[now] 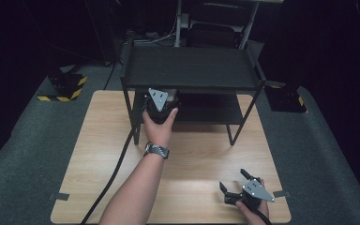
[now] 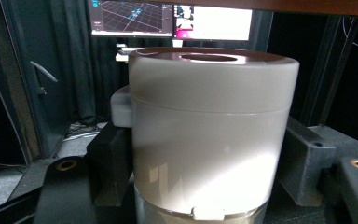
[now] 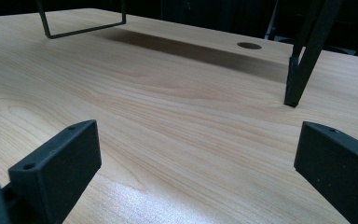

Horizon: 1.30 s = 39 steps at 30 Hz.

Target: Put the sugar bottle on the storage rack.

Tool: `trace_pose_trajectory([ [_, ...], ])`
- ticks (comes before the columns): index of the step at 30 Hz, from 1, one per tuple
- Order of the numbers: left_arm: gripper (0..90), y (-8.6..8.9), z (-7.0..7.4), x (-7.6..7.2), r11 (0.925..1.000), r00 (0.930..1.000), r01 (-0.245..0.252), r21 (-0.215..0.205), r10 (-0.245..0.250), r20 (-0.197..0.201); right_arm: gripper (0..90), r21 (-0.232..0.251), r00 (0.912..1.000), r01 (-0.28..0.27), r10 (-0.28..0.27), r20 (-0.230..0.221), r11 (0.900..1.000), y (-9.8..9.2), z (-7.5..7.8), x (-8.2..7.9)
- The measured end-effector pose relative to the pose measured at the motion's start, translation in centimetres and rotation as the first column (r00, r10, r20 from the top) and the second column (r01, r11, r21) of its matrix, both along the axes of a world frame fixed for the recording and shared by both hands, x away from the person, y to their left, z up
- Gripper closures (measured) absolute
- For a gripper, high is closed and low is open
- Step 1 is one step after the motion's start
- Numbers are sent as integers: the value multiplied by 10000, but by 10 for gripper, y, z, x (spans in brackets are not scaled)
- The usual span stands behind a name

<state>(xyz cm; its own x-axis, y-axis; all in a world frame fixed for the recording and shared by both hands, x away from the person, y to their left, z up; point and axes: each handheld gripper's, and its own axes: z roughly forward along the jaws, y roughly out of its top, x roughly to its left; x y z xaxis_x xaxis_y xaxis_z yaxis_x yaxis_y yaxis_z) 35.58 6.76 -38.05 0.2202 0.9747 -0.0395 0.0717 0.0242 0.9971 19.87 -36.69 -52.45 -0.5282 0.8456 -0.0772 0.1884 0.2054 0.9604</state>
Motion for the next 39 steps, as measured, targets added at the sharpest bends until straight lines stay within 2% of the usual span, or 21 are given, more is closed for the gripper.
trace_pose_trajectory([
  [4,129,4,3,-2,9997,10000,72,-215,-72,-14,1,-2,10000,22,-22,8,10000,0,0,0],
  [7,13,4,4,-6,9999,10000,54,-133,-54,28,1,-39,10000,17,-17,23,10000,1,0,0],
  [9,8,5,3,-10,10000,9998,72,17,-72,210,1,-44,10000,26,-26,19,10000,1,0,0],
  [14,4,11,4,-23,9994,9993,313,-147,-310,220,1,-65,10000,36,-36,19,10000,1,0,0],
  [16,4,17,2,-29,9980,9976,624,-26,-623,291,1,-79,10000,34,-34,12,10000,1,0,0],
  [19,4,23,-4,-45,9972,9959,738,125,-744,525,1,-94,10000,44,-44,4,9999,1,1,0],
  [20,5,23,-4,-45,9972,9959,738,125,-744,525,1,-98,10000,48,-48,10,9999,2,1,0],
  [22,4,31,-11,-60,9966,9939,829,26,-829,723,1,-129,10000,41,-41,17,9999,2,1,0],
  [23,5,31,-11,-60,9966,9939,829,26,-829,723,1,-129,10000,41,-41,17,9999,2,1,0],
  [26,4,42,-22,-77,9961,9920,878,19,-876,908,1,-163,10000,57,-57,30,9999,2,1,-1],
  [27,4,42,-22,-77,9961,9920,878,19,-876,908,1,-163,10000,57,-57,30,9999,2,1,-1],
  [32,4,59,-40,-100,9959,9895,898,-110,-879,1145,1,-195,10000,59,-58,39,9998,3,1,-1],
  [34,4,62,-42,-104,9960,9897,881,-108,-863,1143,2,-204,10000,62,-61,37,9998,3,1,-1],
  [36,4,72,-54,-116,9952,9869,969,-100,-948,1302,1,-209,10000,66,-65,43,9998,3,1,-1],
  [39,4,77,-61,-122,9942,9850,1063,-127,-1036,1379,2,-217,10000,53,-52,45,9997,3,1,-1],
])
